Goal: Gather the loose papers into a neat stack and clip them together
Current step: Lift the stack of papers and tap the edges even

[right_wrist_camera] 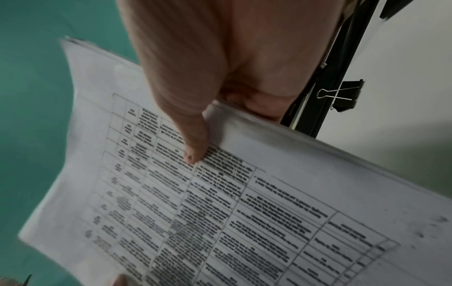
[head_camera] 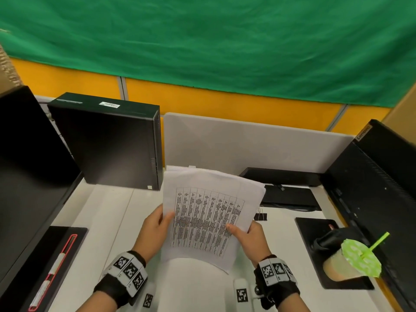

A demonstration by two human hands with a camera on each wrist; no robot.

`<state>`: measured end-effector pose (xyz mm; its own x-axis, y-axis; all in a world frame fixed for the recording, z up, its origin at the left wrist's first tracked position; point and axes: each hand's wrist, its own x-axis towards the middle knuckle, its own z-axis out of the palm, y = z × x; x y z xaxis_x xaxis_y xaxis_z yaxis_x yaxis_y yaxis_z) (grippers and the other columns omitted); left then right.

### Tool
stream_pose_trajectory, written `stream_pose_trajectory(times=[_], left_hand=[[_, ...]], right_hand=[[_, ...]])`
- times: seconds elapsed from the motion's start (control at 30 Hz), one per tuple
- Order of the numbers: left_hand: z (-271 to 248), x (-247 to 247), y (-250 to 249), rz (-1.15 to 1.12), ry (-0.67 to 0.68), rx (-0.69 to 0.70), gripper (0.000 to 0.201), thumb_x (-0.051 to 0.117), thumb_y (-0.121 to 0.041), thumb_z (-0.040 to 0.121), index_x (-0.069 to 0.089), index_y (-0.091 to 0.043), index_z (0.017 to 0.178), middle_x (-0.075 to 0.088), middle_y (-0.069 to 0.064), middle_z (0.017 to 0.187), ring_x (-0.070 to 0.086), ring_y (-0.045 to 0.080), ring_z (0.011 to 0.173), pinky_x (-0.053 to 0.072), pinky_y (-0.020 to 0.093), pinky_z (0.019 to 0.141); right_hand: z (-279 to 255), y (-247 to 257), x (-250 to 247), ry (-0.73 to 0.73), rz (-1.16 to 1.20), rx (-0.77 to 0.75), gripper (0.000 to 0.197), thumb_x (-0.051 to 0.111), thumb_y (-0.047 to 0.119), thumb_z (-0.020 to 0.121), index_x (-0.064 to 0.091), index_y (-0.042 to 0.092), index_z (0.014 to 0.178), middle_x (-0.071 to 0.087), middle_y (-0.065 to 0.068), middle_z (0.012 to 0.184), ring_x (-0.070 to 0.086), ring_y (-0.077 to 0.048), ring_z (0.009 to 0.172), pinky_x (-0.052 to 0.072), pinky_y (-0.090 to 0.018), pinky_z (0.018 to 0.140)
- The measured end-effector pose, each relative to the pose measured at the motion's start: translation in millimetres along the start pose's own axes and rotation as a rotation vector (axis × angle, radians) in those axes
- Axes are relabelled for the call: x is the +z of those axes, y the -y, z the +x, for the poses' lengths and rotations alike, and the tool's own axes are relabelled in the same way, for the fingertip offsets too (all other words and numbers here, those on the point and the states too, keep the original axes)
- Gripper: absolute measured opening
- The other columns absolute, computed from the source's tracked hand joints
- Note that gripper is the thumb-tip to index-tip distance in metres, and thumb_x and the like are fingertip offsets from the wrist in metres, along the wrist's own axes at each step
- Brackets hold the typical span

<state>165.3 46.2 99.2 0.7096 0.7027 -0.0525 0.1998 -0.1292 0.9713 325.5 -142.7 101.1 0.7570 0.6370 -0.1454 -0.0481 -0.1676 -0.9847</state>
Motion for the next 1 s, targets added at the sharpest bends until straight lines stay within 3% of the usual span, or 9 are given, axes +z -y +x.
stream_pose_trajectory(times=[0.1, 0.2, 0.3, 0.43, 0.67, 0.73, 0.8, 0.87, 1.0], left_hand=[[-3, -4, -21, -0.018, -0.070, 0.061, 0.022, 0.036, -0.019, 0.099, 0.057, -0.024, 0.105, 0.065, -0.014, 0.101, 0.062, -0.013, 0.087, 0.049, 0.005, 0.066], [-4, 2, -30, -0.030, -0.135, 0.086, 0.022, 0.032, -0.018, 0.100, 0.052, -0.020, 0.109, 0.062, -0.015, 0.098, 0.061, -0.013, 0.083, 0.049, 0.005, 0.063], [-8, 14, -25, -0.036, -0.187, 0.046, 0.022, 0.031, -0.017, 0.100, 0.051, -0.015, 0.109, 0.062, -0.013, 0.094, 0.062, 0.000, 0.088, 0.052, 0.018, 0.072], [-17, 20, -16, -0.049, -0.189, 0.001, 0.019, 0.033, -0.016, 0.100, 0.051, -0.012, 0.103, 0.062, -0.011, 0.093, 0.060, 0.002, 0.087, 0.053, 0.031, 0.082], [-12, 15, -55, -0.201, -0.275, 0.091, 0.021, 0.038, -0.030, 0.098, 0.047, -0.017, 0.113, 0.059, -0.011, 0.091, 0.060, -0.003, 0.080, 0.050, 0.023, 0.071], [-5, 12, -74, -0.256, -0.312, 0.151, 0.025, 0.034, -0.034, 0.099, 0.049, -0.016, 0.107, 0.057, -0.010, 0.088, 0.057, -0.011, 0.069, 0.049, 0.011, 0.061], [3, 9, -89, -0.256, -0.364, 0.222, 0.023, 0.035, -0.033, 0.099, 0.051, -0.018, 0.105, 0.054, -0.012, 0.092, 0.054, -0.013, 0.074, 0.046, 0.005, 0.064], [10, 8, -97, -0.249, -0.395, 0.241, 0.013, 0.044, -0.031, 0.096, 0.051, -0.022, 0.102, 0.053, -0.015, 0.094, 0.054, -0.004, 0.082, 0.047, 0.016, 0.072], [16, 9, -96, -0.256, -0.394, 0.183, 0.002, 0.052, -0.029, 0.091, 0.053, -0.030, 0.091, 0.055, -0.011, 0.091, 0.055, 0.009, 0.082, 0.050, 0.029, 0.071]], right_hand=[[-4, 8, 2, -0.029, 0.085, -0.034, 0.023, 0.066, 0.004, 0.085, 0.067, 0.024, 0.097, 0.077, 0.010, 0.090, 0.073, -0.007, 0.086, 0.058, -0.019, 0.064], [-5, 12, 11, -0.097, 0.123, -0.072, 0.023, 0.063, 0.009, 0.087, 0.063, 0.021, 0.107, 0.073, 0.006, 0.099, 0.071, -0.011, 0.089, 0.059, -0.022, 0.065], [-8, 8, 20, -0.135, 0.118, -0.081, 0.021, 0.060, 0.009, 0.090, 0.062, 0.023, 0.105, 0.071, 0.003, 0.102, 0.069, -0.014, 0.094, 0.058, -0.023, 0.070], [-13, 7, 21, -0.139, 0.120, -0.080, 0.023, 0.059, 0.008, 0.091, 0.063, 0.029, 0.098, 0.073, 0.008, 0.096, 0.071, -0.008, 0.089, 0.058, -0.020, 0.067], [-8, 13, 20, -0.134, 0.089, -0.092, 0.021, 0.060, 0.008, 0.090, 0.063, 0.028, 0.097, 0.071, 0.009, 0.098, 0.069, 0.005, 0.083, 0.055, -0.012, 0.062], [-9, 12, 20, -0.128, 0.078, -0.086, 0.022, 0.060, 0.007, 0.089, 0.063, 0.029, 0.095, 0.070, 0.008, 0.098, 0.068, 0.008, 0.082, 0.054, -0.010, 0.061], [-8, 11, 19, -0.116, 0.069, -0.089, 0.021, 0.061, 0.007, 0.089, 0.063, 0.027, 0.095, 0.070, 0.008, 0.097, 0.067, 0.010, 0.082, 0.053, -0.008, 0.061], [-8, 11, 18, -0.103, 0.070, -0.089, 0.021, 0.061, 0.007, 0.089, 0.063, 0.027, 0.095, 0.070, 0.008, 0.097, 0.067, 0.010, 0.082, 0.053, -0.008, 0.060], [-8, 10, 16, -0.090, 0.064, -0.075, 0.022, 0.061, 0.008, 0.089, 0.063, 0.029, 0.094, 0.070, 0.009, 0.097, 0.068, 0.009, 0.081, 0.053, -0.009, 0.059]])
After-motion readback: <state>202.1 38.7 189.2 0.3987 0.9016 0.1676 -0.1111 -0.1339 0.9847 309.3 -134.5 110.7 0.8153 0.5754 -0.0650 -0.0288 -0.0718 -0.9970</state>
